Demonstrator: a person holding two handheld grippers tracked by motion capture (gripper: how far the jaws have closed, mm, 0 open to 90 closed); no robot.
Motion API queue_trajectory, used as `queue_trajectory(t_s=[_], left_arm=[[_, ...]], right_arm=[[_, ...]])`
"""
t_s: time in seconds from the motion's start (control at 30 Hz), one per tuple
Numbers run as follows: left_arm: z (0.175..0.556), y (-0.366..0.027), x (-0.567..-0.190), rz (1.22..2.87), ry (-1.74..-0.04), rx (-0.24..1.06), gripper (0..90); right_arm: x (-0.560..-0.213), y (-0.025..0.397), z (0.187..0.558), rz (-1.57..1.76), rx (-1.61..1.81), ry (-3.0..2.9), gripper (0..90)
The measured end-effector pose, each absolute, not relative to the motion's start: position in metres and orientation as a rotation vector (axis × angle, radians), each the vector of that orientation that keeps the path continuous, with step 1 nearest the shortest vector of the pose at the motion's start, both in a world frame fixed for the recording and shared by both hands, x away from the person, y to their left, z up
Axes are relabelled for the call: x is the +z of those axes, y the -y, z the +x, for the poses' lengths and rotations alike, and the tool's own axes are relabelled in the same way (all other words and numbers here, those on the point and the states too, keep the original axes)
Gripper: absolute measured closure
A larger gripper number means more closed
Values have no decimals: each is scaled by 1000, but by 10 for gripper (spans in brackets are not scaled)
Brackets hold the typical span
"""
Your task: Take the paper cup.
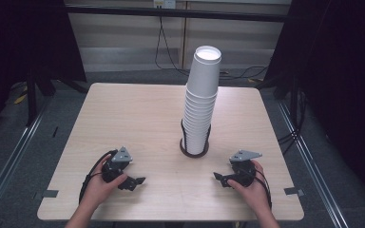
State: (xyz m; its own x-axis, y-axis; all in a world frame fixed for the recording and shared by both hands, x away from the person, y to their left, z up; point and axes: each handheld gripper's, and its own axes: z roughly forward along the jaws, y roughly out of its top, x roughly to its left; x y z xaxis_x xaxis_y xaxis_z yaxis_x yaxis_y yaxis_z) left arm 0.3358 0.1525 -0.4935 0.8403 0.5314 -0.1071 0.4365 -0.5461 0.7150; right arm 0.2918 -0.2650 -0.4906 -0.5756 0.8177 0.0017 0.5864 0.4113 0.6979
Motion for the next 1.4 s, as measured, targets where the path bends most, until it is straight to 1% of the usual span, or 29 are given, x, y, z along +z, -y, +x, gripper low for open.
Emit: queue_trajectory(t_s=[0.03,0.07,0.17,0.2,0.23,0.3,0.37,0.43,0.53,0.7,0.77,0.83,0.9,0.93,0.97,1.13,1.23,1.4], left_arm=[[336,-152,-494,2231,-702,155,61],[341,-147,-483,2226,-676,147,61],[351,-138,-465,2220,-646,126,62],[351,-138,-465,2220,-646,126,62],[355,-135,-457,2214,-636,118,63],[363,-125,-437,2216,-612,90,63],[366,-121,-431,2201,-613,83,62],[373,-113,-413,2187,-587,53,62],[381,-105,-394,2186,-589,66,62],[391,-96,-368,2134,-569,67,78],[393,-94,-362,2131,-570,79,81],[398,-89,-344,2125,-553,105,83],[401,-84,-332,2110,-551,108,84],[401,-84,-332,2110,-551,108,84],[405,-80,-317,2106,-539,144,86],[412,-70,-290,2072,-530,150,96],[415,-61,-280,2063,-507,146,108],[422,-45,-272,2048,-517,137,107]], right_arm=[[-491,265,292,1211,949,-2332,138],[-476,263,295,1171,968,-2319,138],[-455,260,301,1159,1046,-2289,139],[-455,260,301,1159,1046,-2289,139],[-437,257,305,1145,1109,-2262,143],[-424,253,308,1104,1101,-2257,143],[-418,251,309,1085,1095,-2250,143],[-402,249,313,1087,1164,-2221,143],[-386,248,317,1102,1248,-2180,143],[-358,242,328,1091,1288,-2146,142],[-355,241,330,1086,1304,-2147,142],[-337,235,335,1041,1288,-2123,142],[-328,232,339,1036,1296,-2109,141],[-328,232,339,1036,1296,-2109,141],[-320,229,342,1045,1335,-2094,134],[-304,220,349,1016,1327,-2073,134],[-298,213,352,999,1317,-2073,134],[-297,207,357,1024,1342,-2052,134]])
